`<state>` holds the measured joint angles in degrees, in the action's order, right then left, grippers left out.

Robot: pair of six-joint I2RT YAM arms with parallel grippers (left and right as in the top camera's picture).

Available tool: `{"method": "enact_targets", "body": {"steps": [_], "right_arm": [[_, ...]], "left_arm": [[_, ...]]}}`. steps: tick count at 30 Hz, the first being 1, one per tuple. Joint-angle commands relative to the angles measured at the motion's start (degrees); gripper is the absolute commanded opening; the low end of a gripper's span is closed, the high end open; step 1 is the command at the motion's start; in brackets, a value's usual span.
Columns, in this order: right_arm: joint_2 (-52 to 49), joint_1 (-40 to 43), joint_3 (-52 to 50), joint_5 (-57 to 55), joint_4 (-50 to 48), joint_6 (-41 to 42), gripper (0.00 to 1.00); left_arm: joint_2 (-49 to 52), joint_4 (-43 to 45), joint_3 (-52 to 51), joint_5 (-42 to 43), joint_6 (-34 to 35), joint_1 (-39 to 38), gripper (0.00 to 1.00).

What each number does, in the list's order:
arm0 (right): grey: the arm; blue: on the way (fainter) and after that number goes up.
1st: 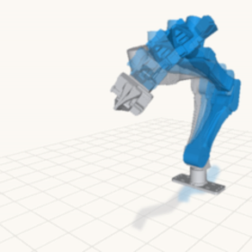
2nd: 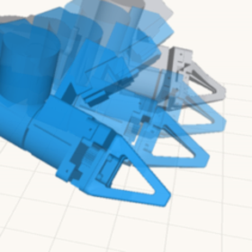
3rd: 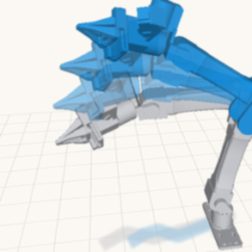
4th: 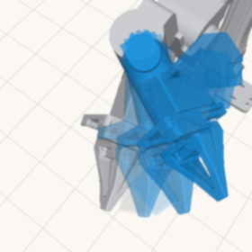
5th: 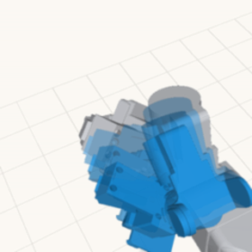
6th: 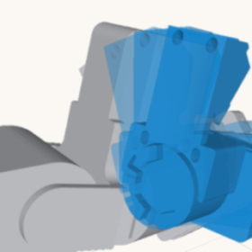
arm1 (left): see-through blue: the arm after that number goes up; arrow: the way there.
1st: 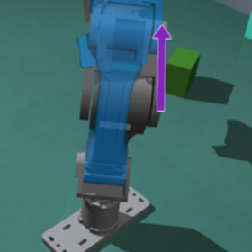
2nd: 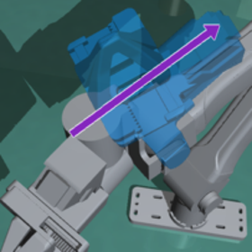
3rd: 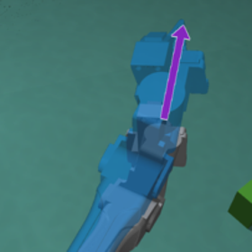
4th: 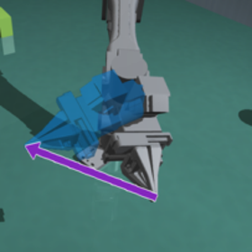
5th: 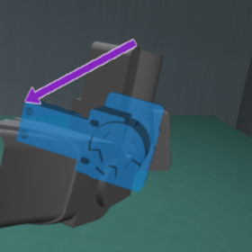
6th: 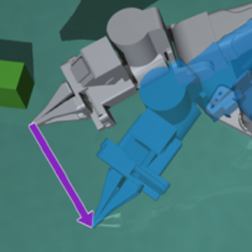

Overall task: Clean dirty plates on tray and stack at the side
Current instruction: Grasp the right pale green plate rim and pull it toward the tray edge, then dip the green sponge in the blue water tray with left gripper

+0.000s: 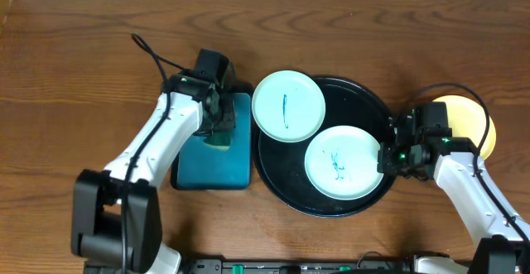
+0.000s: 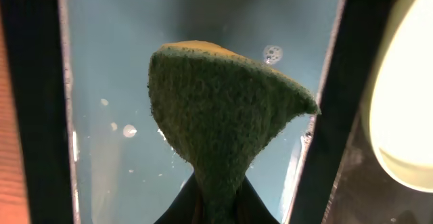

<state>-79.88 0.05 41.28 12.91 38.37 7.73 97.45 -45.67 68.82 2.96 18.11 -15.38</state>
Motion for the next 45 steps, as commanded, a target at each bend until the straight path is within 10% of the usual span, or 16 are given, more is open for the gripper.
{"method": "enact_targets", "body": {"steps": [1,12,16,29,33,37,45], "right_arm": [[-0.13,-0.70,-0.31,0.63,-0.46,1.05,0.01],[-0.13,-0.70,-0.31,0.66,-0.46,1.03,0.01],[-0.13,-0.70,-0.31,0.66,-0.50,1.03,0.01],[-0.13,-0.70,-0.31,0.66,-0.44,1.03,0.01],[-0.13,-0.70,-0.31,0.66,-0.42,1.03,0.01],[-0.13,-0.70,-0.31,0.66,-0.46,1.03,0.01],[-0.13,-0.70,-0.31,0.66,-0.44,1.03,0.01]], "left_arm": [[3.13,0.85,-0.48,-0.87,-0.28,0.26,0.11],[14.27,3.98,-0.48,-0.87,-0.28,0.26,0.12],[17.59,3.69,-0.48,-0.85,-0.28,0.26,0.26],[13.49,2.25,-0.33,-0.85,-0.81,0.26,0.20],[7.21,2.03,-0.28,-0.85,-0.96,0.26,0.25],[3.23,0.87,-0.28,-0.85,-0.94,0.26,0.54],[2.97,0.09,-0.31,-0.83,-0.85,0.26,0.54]]}}
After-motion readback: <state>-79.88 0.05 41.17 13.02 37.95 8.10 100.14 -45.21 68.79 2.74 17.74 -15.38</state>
